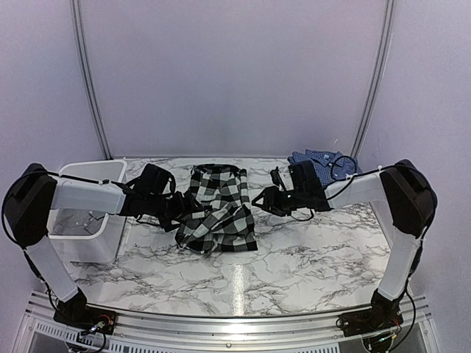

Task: Fold and stack the long sleeve shirts
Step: Fold the rectangle-folded shirt at the center of the board, then smooth out the 2/3-rectangle-folded shirt at the center of the board.

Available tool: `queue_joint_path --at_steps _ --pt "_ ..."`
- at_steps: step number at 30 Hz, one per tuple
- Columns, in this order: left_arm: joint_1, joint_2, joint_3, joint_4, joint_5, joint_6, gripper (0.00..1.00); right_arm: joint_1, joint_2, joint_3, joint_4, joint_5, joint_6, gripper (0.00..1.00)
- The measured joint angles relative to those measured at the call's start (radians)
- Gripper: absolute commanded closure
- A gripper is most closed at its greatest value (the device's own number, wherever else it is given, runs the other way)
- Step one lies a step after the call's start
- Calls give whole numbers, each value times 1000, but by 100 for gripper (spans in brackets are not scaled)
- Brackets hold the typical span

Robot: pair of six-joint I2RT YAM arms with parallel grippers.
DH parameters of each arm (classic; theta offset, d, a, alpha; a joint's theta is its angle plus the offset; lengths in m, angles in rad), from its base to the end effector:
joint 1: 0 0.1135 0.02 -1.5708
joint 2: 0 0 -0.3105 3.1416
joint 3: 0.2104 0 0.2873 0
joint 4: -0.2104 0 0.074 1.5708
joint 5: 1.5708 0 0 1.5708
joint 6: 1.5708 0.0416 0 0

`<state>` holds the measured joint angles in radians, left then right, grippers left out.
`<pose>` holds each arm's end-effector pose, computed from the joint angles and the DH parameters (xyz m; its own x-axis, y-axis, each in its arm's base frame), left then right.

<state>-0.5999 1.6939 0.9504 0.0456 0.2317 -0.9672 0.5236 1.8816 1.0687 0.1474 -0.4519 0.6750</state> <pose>0.3192 -0.2299 0.2021 -0.8730 -0.3737 -0.3134 -0.0424 0.6983 -0.7146 0.3714 0.2354 0.1775 -0.8844 0.1385 -0.4456 -0.2493 0.6671 0.7020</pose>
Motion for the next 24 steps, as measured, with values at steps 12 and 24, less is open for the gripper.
queue_joint_path --at_steps 12,24 --pt "0 0 -2 -6 56 30 9 144 -215 -67 -45 134 -221 55" --pt "0 1 -2 -6 67 13 9 465 -183 -48 -95 212 -418 56"
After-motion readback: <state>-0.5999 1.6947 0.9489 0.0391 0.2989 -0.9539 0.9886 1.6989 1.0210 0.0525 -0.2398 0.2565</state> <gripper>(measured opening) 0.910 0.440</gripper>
